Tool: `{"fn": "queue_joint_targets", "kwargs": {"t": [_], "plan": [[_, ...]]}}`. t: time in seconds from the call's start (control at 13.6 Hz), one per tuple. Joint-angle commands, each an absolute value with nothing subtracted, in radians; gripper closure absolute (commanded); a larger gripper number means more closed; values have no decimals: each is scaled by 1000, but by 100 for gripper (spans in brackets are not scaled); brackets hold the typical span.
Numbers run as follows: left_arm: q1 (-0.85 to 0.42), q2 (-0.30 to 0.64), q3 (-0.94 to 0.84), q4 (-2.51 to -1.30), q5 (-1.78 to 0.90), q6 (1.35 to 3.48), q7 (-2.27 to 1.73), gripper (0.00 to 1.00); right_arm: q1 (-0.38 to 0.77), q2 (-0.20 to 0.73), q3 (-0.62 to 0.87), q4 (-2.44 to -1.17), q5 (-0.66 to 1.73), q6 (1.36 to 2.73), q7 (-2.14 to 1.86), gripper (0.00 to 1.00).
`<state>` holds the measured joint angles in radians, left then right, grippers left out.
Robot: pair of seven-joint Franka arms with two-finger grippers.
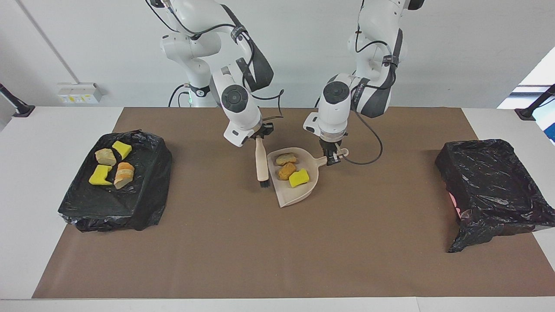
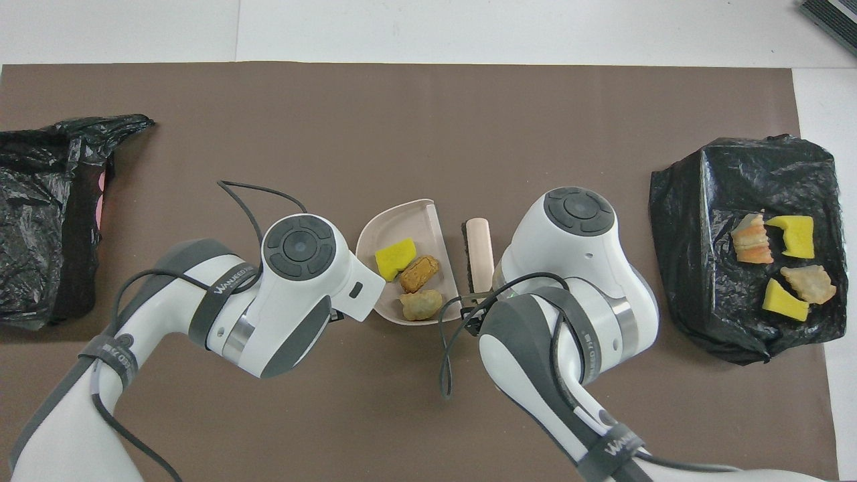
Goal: Sweep and dump trash in bin
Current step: 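Carry the loaded dustpan over the black bag with the left gripper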
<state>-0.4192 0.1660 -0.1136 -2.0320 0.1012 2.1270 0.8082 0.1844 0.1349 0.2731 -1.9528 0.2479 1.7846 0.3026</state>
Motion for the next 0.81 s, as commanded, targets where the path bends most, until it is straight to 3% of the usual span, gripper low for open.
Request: {"fn": "queue_joint_targets", "kwargs": {"t": [0.0, 0.15, 0.37, 0.74], "plan": [[-342, 123, -117, -2030, 101, 2134, 929, 100, 161, 23, 278, -1977, 232, 1711, 379, 100], [-266, 77, -115, -2023, 65, 2112, 1065, 100, 181, -18, 288, -1991, 227, 1680, 478, 100], [-105, 17, -114, -2013, 25, 2088, 1298, 100, 279, -87, 290, -2086, 251, 1753, 547, 100], [182, 66, -104, -1827, -57, 2037, 1689, 100, 442, -71, 290, -2161, 314, 1811, 629, 100]]}}
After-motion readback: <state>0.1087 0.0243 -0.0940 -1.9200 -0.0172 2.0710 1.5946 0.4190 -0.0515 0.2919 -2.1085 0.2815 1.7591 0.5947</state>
